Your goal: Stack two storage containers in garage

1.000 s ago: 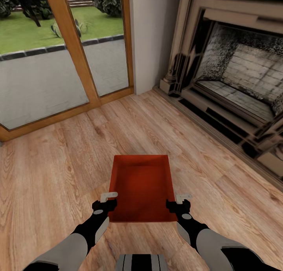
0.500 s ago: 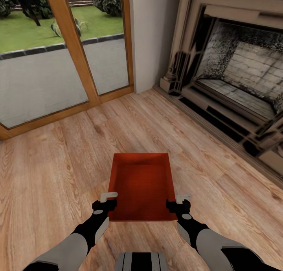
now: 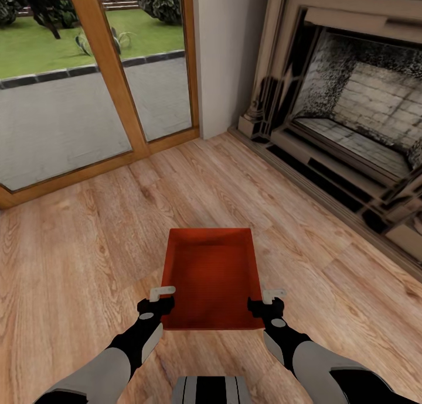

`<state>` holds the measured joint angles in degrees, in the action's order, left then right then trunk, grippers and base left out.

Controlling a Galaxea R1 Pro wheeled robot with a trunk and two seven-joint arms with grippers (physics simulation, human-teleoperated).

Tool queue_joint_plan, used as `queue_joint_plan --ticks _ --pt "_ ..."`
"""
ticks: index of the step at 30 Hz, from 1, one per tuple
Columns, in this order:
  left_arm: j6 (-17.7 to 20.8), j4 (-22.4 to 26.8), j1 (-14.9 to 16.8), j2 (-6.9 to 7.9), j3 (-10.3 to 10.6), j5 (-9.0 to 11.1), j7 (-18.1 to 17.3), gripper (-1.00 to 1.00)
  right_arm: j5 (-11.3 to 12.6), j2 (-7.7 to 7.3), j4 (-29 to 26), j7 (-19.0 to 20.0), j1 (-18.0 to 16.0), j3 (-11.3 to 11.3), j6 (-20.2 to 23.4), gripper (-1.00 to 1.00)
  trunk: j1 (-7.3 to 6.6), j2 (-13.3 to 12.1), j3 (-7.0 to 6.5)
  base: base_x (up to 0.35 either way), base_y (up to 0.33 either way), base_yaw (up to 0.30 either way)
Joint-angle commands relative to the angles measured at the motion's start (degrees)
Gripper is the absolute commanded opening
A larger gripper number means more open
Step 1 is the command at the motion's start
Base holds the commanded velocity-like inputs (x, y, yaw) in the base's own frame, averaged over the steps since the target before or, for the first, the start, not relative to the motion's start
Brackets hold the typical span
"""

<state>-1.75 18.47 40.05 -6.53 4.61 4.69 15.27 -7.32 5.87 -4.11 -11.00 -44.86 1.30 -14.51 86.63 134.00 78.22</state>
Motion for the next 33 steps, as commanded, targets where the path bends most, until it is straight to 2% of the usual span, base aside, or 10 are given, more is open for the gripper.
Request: queue_joint_plan --ticks 1,14,15,16,33 --pt "-0.2 -0.1 0.0 0.03 0.5 0.5 0.4 1.0 -0.6 0.02 0.1 -0.3 0.0 0.1 -0.1 1.0 -0.01 0.0 0.03 0.0 0.0 0.0" --pt "-0.2 -0.5 0.0 0.03 0.5 0.5 0.4 1.0 -0.5 0.1 0.1 -0.4 0.0 0.2 -0.1 1.0 -0.01 0.0 0.03 0.0 0.0 0.0" --pt "-0.2 -0.6 0.0 0.03 0.5 0.5 0.4 1.0 -0.5 0.1 0.1 -0.4 0.0 0.2 -0.1 -1.0 -0.01 0.0 0.03 0.0 0.0 0.0" --pt "0.0 -0.8 0.0 0.04 0.4 0.6 0.4 -1.0 -0.5 0.11 0.1 -0.4 0.0 0.2 -0.1 -1.0 -0.01 0.0 0.03 0.0 0.0 0.0" --pt "0.3 -0.1 0.0 0.03 0.5 0.5 0.4 -1.0 -0.5 0.11 0.1 -0.4 0.0 0.2 0.2 -1.0 -0.01 0.0 0.03 0.0 0.0 0.0"
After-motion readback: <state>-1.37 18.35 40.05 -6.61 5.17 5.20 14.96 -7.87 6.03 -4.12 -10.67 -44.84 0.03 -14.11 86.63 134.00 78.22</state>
